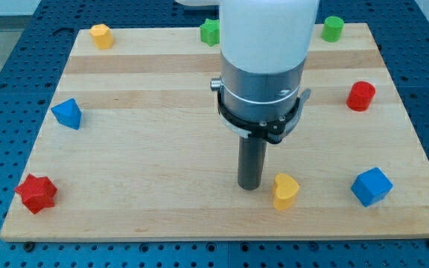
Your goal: Move the yellow heart close to the blue cube
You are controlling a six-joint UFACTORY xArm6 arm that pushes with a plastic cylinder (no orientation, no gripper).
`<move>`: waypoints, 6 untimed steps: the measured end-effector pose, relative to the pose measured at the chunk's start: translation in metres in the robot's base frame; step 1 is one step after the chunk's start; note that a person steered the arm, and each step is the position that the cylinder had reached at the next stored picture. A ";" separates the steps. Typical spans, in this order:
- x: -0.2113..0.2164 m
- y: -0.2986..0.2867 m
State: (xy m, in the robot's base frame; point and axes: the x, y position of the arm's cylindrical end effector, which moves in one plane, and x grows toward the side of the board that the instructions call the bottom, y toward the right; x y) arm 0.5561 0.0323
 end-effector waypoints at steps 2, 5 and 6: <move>0.014 0.042; 0.042 0.075; 0.043 0.092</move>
